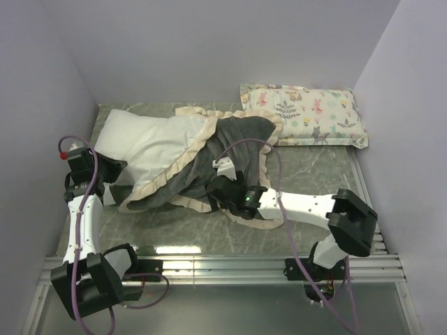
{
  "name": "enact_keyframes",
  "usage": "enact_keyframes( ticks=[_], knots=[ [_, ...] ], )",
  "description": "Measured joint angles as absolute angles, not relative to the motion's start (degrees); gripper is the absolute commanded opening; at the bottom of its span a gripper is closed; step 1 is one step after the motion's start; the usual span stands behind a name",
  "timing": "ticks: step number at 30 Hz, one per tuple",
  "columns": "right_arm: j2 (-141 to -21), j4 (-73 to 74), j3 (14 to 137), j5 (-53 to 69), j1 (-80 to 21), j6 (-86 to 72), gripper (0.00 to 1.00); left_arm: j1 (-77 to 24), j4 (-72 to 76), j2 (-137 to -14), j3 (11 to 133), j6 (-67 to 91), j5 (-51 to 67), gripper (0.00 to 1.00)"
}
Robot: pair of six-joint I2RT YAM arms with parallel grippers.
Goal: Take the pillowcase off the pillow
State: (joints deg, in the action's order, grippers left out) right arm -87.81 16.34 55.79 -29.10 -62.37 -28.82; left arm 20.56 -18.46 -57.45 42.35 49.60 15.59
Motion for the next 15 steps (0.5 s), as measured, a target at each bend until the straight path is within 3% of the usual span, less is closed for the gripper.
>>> enact_keyframes(
  ticks=[3, 4, 5, 6, 11, 15],
  knots=[
    [-92.4, 18.2, 59.6, -31.9, -62.0, -29.2, 0.76, 20.4, -18.5, -57.3, 42.3, 49.6, 15.6, 0.01],
    [-93.3, 18.4, 60.4, -32.4, -61.7, -29.1, 0.41, 20.4, -18.4, -57.3, 42.3, 49.6, 15.5, 0.00],
    [-93.7, 18.6, 60.8, -32.8, -61.5, -28.8, 0.18, 20.4, -18.4, -57.3, 42.3, 49.6, 15.5, 0.01],
    [-94.1, 19.1, 61.1, -33.5, -61.1, -28.9, 0.04, 20.4, -18.5, -57.3, 42.4, 49.6, 15.3, 0.00],
    [-92.4, 20.2, 60.6, -35.3, -58.7, -30.5, 0.00, 20.6, -21.9, -58.3, 45.4, 49.3, 15.0, 0.01],
    [-79.8, 15.0, 53.5, -28.0, -49.2, -31.0, 0.00, 21.3, -24.8, -60.8, 49.4, 50.7, 19.7, 0.01]
  ],
)
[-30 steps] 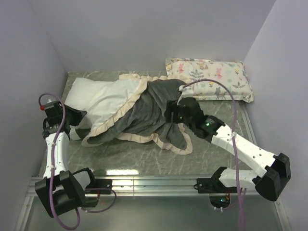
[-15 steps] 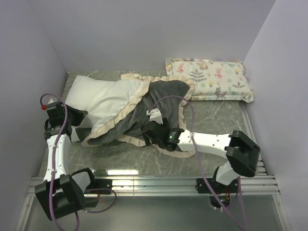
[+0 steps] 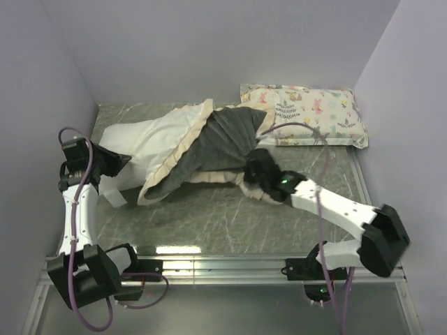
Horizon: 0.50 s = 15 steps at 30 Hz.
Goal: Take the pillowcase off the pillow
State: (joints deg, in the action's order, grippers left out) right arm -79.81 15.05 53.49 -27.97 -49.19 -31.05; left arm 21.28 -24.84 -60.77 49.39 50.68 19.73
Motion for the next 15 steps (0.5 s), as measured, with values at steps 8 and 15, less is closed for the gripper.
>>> enact_keyframes(
  ticks=[8, 15],
  knots=[
    [-64.1, 16.4, 50.9, -11.1, -24.3, -29.2, 0.00, 22.0, -28.2, -65.1, 58.1, 53.3, 24.6, 0.00],
    [-61.2, 20.9, 49.2, -1.0, -12.7, -28.6, 0.00, 22.9, -28.3, -66.4, 58.6, 53.3, 24.2, 0.00]
  ],
)
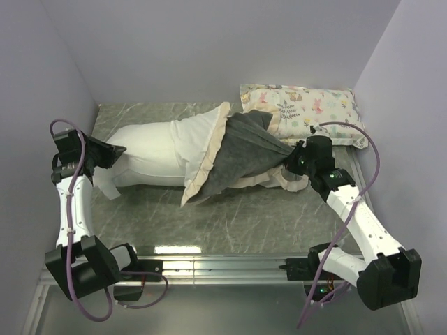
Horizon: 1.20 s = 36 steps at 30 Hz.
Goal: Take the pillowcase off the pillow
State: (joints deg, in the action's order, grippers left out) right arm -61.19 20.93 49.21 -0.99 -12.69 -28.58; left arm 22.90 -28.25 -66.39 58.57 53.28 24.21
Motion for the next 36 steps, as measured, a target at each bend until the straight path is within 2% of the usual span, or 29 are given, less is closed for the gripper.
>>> enact_keyframes(
  ticks=[2, 3, 5, 6, 9, 11, 12, 13, 15, 16, 19, 26, 31, 34, 36],
  knots=[
    [-60.3, 21.5, 49.0, -0.1, -13.0, -28.4, 0.02, 23.1, -26.5, -65.7, 56.5, 53.3, 24.1, 0.00],
    [-59.8, 22.0, 49.0, 0.1, -13.4, -28.4, 0.19, 23.2, -25.6, -65.3, 55.0, 53.3, 24.1, 0.00],
    [-58.5, 22.8, 49.0, -0.9, -15.4, -27.9, 0.39, 23.3, -24.3, -64.4, 52.5, 53.1, 24.0, 0.01],
    [-57.6, 23.4, 49.1, -2.3, -16.9, -27.7, 0.53, 23.3, -23.7, -63.8, 51.1, 52.9, 23.5, 0.01],
    [-54.4, 25.1, 50.3, -6.7, -21.6, -26.1, 0.66, 23.1, -22.1, -61.5, 48.6, 51.6, 20.9, 0.00],
    [-53.2, 26.3, 54.0, -8.5, -24.3, -25.4, 0.70, 22.5, -21.9, -59.5, 47.6, 50.2, 18.6, 0.01],
    [-53.1, 26.2, 55.7, -8.8, -25.2, -25.2, 0.74, 22.0, -22.0, -58.6, 47.5, 49.6, 17.5, 0.04],
    [-53.0, 25.9, 57.7, -9.0, -26.1, -25.0, 0.76, 21.6, -22.2, -57.8, 47.5, 48.9, 16.6, 0.12],
    [-53.2, 24.1, 60.7, -8.8, -27.0, -24.3, 0.78, 20.8, -22.6, -55.9, 47.5, 47.1, 15.6, 0.29],
    [-54.0, 23.5, 61.8, -8.6, -27.3, -24.0, 0.79, 20.4, -23.0, -54.8, 47.5, 46.5, 15.3, 0.44],
    [-59.2, 21.9, 66.0, -7.5, -27.4, -22.3, 0.80, 19.7, -23.7, -51.5, 47.5, 45.2, 14.9, 0.62],
    [-82.8, 15.0, 74.5, 0.5, -27.6, -16.6, 0.81, 11.0, -24.3, -49.2, 55.2, 45.1, 11.7, 0.70],
    [-96.9, 16.8, 82.4, 3.8, -28.4, -14.5, 0.81, 0.3, -21.7, -58.0, 62.2, 47.2, 5.9, 0.74],
    [-100.7, 17.0, 85.6, 4.0, -29.5, -14.0, 0.72, -4.2, -20.7, -67.5, 66.3, 49.5, 1.2, 0.78],
    [-101.4, 17.2, 86.0, 3.7, -30.2, -13.8, 0.52, -5.3, -20.0, -73.2, 66.4, 51.8, -1.3, 0.85]
  ],
)
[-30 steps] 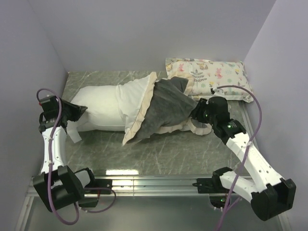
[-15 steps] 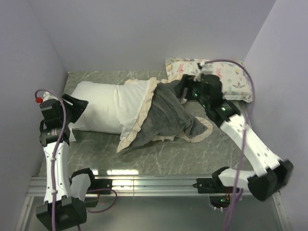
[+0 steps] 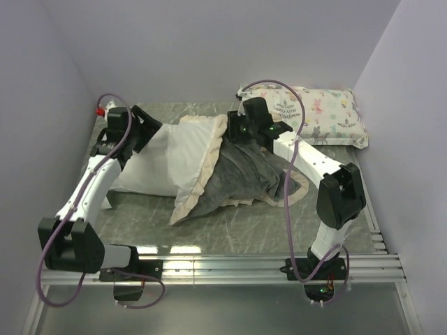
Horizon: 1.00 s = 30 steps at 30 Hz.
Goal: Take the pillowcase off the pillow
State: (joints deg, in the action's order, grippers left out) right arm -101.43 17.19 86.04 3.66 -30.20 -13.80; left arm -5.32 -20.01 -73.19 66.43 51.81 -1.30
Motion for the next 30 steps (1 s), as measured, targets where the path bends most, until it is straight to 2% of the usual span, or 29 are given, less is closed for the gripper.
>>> enact_keyframes(
  ticks=[1, 2, 5, 7, 9, 13, 14, 15, 17, 18, 20, 24, 30],
  knots=[
    [-101.5, 17.3, 86.0, 3.4, -30.4, -13.9, 0.39, -5.4, -20.0, -75.0, 65.9, 52.7, -2.2, 0.85],
    [-101.6, 17.5, 86.0, 2.9, -30.6, -14.0, 0.19, -5.4, -20.3, -76.6, 65.4, 54.0, -3.0, 0.85],
    [-101.7, 17.6, 85.9, 1.8, -30.6, -15.0, 0.05, -5.4, -20.2, -80.0, 64.9, 56.9, -4.5, 0.84],
    [-101.7, 17.4, 85.6, 0.9, -30.6, -15.6, 0.00, -5.4, -19.0, -81.4, 64.8, 58.5, -5.0, 0.79],
    [-101.5, 17.0, 84.9, 0.1, -30.6, -16.1, 0.00, -5.3, -17.0, -82.0, 63.3, 59.8, -5.1, 0.73],
    [-101.0, 17.2, 84.6, -0.9, -30.5, -17.0, 0.00, -4.4, -13.6, -81.9, 59.5, 62.2, -4.8, 0.53],
    [-100.7, 17.1, 84.4, -1.1, -30.5, -17.1, 0.00, -4.1, -13.0, -81.9, 58.9, 62.5, -4.6, 0.50],
    [-100.3, 17.1, 83.9, -1.3, -30.5, -17.4, 0.00, -3.7, -12.5, -81.9, 58.4, 62.8, -4.4, 0.42],
    [-99.4, 17.2, 83.3, -1.6, -30.4, -17.9, 0.00, -3.3, -11.8, -82.0, 58.0, 63.0, -4.1, 0.32],
    [-99.0, 17.5, 83.1, -1.7, -30.3, -18.2, 0.00, -3.1, -11.4, -82.0, 57.7, 63.0, -3.9, 0.16],
    [-98.3, 18.2, 83.1, -2.1, -29.8, -18.7, 0.00, -2.9, -10.8, -82.4, 57.4, 63.1, -3.9, 0.00],
    [-96.4, 20.2, 83.1, -2.7, -27.0, -20.1, 0.00, -2.3, -9.4, -83.0, 56.6, 62.7, -2.8, 0.00],
    [-93.3, 24.2, 83.2, -0.1, -15.5, -23.9, 0.00, 0.9, -6.0, -81.7, 52.6, 62.8, 1.5, 0.00]
  ],
)
